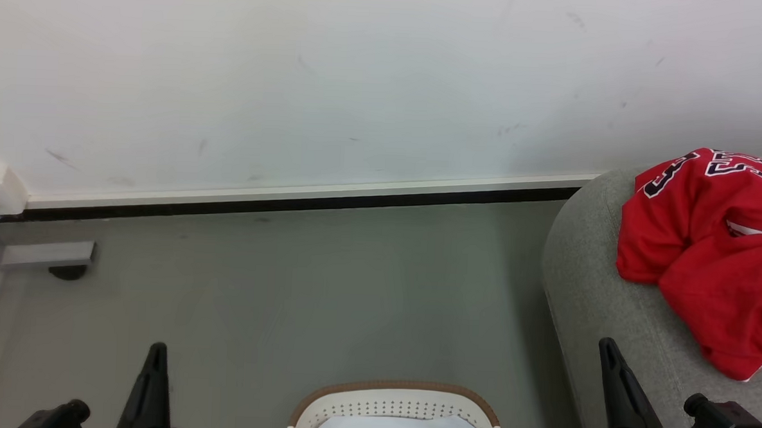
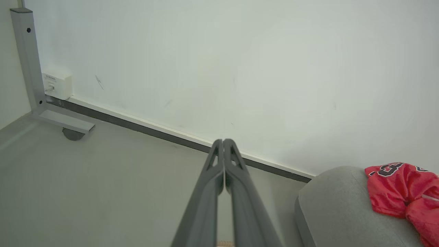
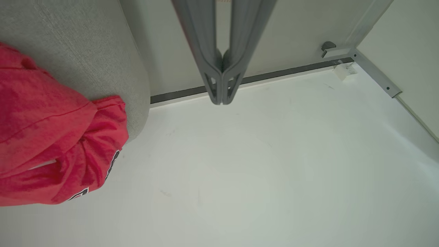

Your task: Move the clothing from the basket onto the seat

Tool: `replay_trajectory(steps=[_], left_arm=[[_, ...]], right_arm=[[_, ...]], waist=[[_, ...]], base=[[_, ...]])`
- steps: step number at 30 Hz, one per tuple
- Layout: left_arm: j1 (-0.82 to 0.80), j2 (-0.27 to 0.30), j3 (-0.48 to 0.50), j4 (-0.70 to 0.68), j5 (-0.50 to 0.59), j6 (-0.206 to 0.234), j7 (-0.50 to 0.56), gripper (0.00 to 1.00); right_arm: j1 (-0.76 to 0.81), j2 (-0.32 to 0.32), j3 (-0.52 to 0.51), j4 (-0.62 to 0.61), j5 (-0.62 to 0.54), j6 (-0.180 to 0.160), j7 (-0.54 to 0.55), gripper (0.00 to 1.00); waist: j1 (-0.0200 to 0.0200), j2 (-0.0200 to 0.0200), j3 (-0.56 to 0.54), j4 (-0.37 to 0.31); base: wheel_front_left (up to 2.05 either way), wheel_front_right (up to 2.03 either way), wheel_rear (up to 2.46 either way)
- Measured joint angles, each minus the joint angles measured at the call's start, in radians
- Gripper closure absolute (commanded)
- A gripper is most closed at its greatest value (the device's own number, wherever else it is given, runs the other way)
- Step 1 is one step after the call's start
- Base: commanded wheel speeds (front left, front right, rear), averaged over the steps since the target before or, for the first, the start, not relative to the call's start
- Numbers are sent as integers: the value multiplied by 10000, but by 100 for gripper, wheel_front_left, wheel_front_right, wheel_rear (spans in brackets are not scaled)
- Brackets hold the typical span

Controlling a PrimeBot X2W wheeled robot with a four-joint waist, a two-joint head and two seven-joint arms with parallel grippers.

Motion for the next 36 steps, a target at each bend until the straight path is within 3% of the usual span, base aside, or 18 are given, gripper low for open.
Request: replay_trajectory(steps=[17, 36], left_arm=[[-267, 0, 36, 82, -2867, 69, 727, 100], [-509, 2, 86, 176, -5162, 104, 1346, 100]], right_arm=[[-21, -228, -311, 0, 2936, 0, 516, 100], [-81, -405, -554, -19, 5373, 0, 924, 100]], waist=[[0, 0, -79, 142], [0, 0, -158, 285]], base=[[0, 0, 0], [0, 0, 0]])
